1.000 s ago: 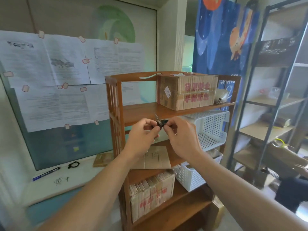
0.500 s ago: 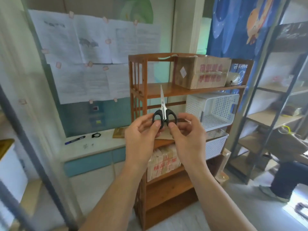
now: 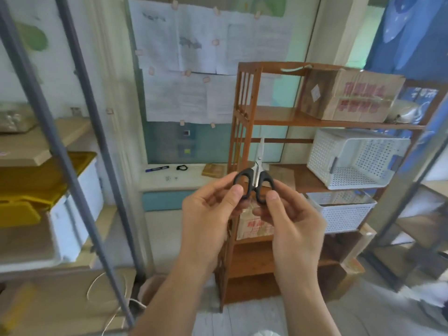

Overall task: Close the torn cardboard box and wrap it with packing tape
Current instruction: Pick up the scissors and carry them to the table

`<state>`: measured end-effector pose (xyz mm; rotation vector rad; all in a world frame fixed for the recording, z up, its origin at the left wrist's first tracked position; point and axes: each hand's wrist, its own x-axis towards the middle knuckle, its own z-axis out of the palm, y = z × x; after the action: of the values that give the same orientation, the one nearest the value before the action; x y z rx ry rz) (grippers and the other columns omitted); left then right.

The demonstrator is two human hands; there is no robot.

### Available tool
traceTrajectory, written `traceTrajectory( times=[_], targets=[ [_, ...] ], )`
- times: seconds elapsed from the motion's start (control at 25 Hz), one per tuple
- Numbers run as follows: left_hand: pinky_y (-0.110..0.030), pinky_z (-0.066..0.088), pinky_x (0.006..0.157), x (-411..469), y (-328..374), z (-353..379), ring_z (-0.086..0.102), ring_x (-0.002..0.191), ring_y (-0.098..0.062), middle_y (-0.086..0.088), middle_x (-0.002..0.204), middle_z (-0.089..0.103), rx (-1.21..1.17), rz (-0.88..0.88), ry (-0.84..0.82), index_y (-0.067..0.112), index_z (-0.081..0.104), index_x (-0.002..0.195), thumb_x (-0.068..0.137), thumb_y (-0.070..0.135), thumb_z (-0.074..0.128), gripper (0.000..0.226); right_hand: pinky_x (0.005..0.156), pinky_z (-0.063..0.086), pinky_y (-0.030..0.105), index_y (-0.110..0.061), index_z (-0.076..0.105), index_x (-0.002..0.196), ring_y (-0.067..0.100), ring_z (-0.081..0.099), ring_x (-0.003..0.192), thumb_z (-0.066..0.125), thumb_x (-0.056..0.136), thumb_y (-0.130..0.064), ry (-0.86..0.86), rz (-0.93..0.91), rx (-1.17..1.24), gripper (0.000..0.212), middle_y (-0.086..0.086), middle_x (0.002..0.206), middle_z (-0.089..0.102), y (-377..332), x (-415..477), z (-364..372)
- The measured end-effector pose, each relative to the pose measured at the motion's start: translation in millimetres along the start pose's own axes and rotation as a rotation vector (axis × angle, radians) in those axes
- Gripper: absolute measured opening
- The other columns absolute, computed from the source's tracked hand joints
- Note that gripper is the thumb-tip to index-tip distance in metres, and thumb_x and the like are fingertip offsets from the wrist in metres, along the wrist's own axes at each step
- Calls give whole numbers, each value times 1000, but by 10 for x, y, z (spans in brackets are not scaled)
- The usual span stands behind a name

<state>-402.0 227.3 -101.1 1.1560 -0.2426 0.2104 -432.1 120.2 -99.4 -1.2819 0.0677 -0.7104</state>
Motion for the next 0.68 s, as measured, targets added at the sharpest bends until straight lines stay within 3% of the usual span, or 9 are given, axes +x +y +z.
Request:
traceTrajectory(
  times=[0.4, 0.68],
  targets=[
    [-24, 58, 71, -299, 370, -601, 71, 75, -17, -6, 84, 77, 119, 54, 74, 19, 73, 114, 92, 10, 69, 24, 66, 58, 25, -13, 72, 108, 20, 73, 68, 66, 91, -8, -119, -20, 28, 19, 2, 82, 77, -31, -471, 432],
    [-21, 56, 67, -413, 920, -1871, 70, 75, -14, -5, 85, 77, 217, 81, 111, 22, 73, 108, 92, 12, 70, 19, 62, 55, 19, -11, 72, 110, 17, 72, 65, 67, 91, -6, -190, -40, 8, 20, 3, 79, 76, 62, -1243, 1480]
  ],
)
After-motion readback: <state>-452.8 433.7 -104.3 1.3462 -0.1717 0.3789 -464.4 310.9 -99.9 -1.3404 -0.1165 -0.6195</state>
